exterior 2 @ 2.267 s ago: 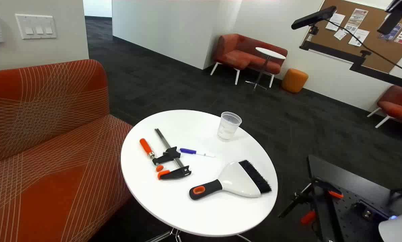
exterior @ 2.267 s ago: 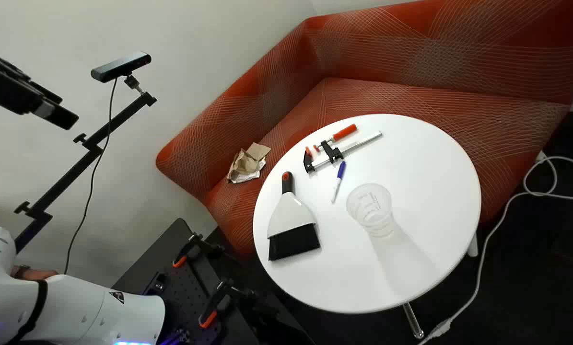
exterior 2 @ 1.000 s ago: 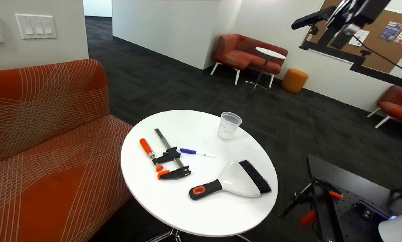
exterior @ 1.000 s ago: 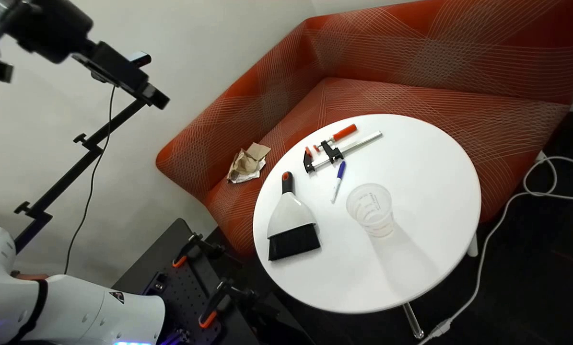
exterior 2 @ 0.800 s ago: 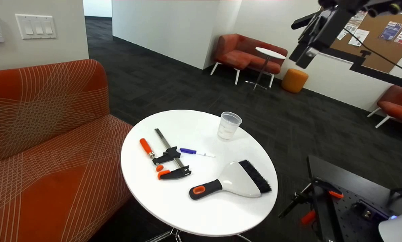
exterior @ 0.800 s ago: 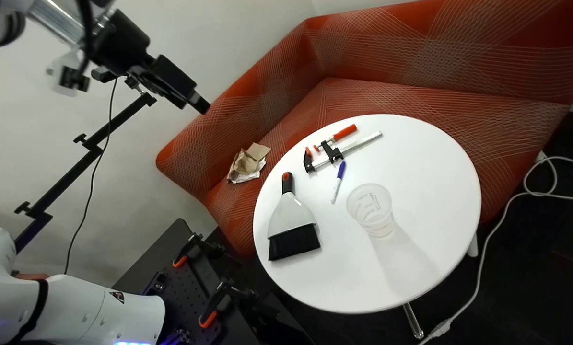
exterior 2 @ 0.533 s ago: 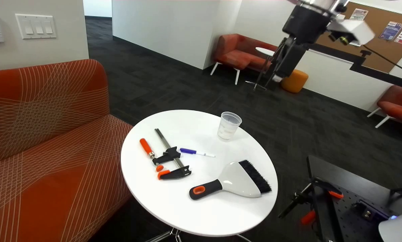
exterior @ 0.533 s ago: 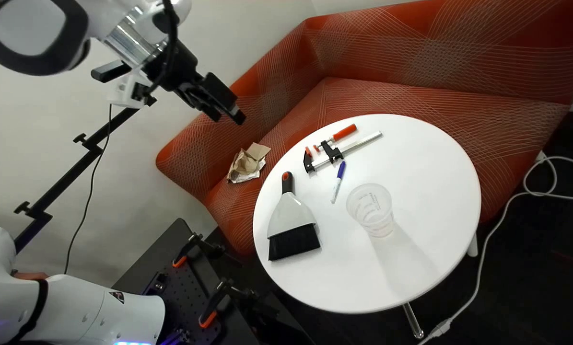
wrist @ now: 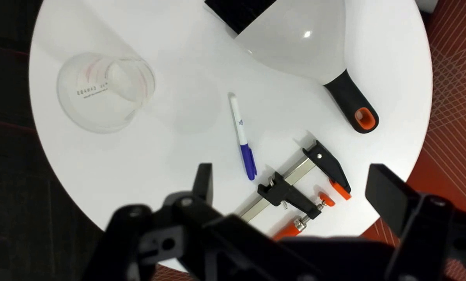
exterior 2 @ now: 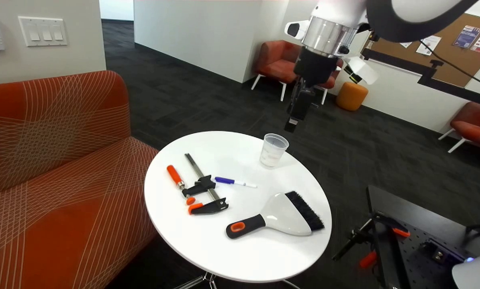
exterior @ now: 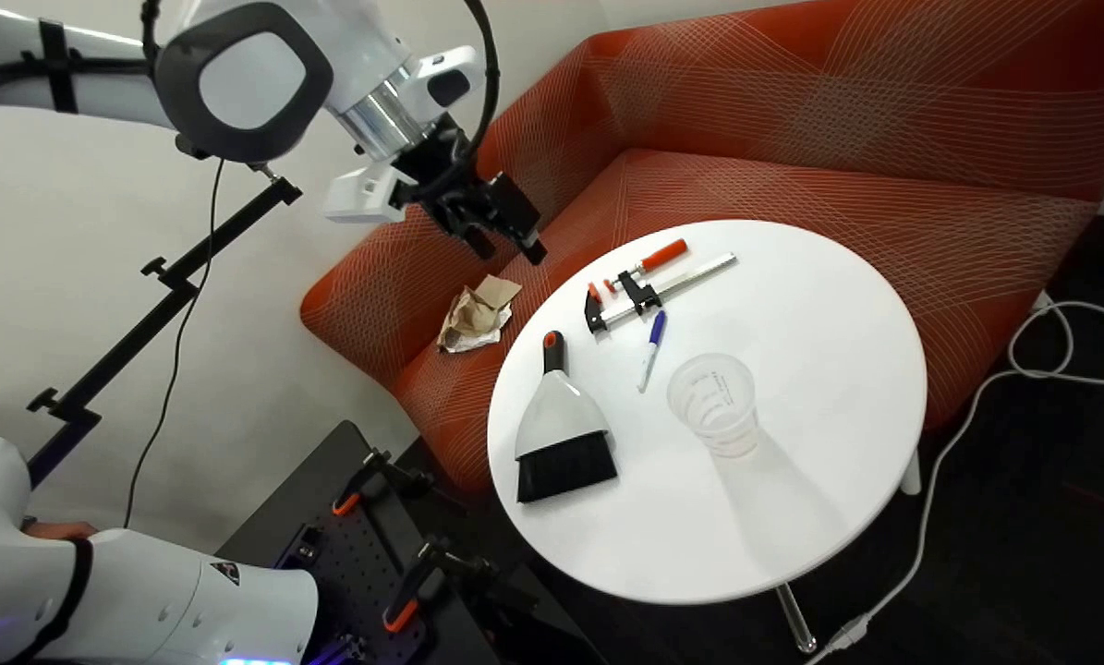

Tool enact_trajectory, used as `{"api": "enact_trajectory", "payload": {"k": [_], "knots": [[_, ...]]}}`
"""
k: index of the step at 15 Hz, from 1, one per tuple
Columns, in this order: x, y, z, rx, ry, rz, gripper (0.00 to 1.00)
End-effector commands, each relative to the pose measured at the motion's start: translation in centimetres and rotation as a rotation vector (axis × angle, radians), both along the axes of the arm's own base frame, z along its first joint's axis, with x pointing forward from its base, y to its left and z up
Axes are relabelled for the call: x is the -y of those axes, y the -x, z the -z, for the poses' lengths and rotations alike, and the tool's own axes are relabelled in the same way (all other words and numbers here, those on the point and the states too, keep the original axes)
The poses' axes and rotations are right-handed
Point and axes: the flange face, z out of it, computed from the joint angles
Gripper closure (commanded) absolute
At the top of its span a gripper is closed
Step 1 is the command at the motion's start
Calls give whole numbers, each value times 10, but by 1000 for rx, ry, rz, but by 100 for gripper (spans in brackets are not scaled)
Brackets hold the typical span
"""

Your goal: Put the marker in the cup

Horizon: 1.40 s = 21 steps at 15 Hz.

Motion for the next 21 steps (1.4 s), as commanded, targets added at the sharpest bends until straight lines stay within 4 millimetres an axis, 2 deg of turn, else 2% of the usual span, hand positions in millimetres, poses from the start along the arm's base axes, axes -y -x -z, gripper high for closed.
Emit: {"api": "enact_trajectory", "payload": {"k": [1,4,8,15,21], "knots": [[-1,-2,2,-5,1,-1,0],[0,-4,1,-5,1,-1,0],[7,-23,22,89,-3,-43,0],[28,-55,89,99,-99,-116,0],[27,-84,142,37,-139,-144,0]]}}
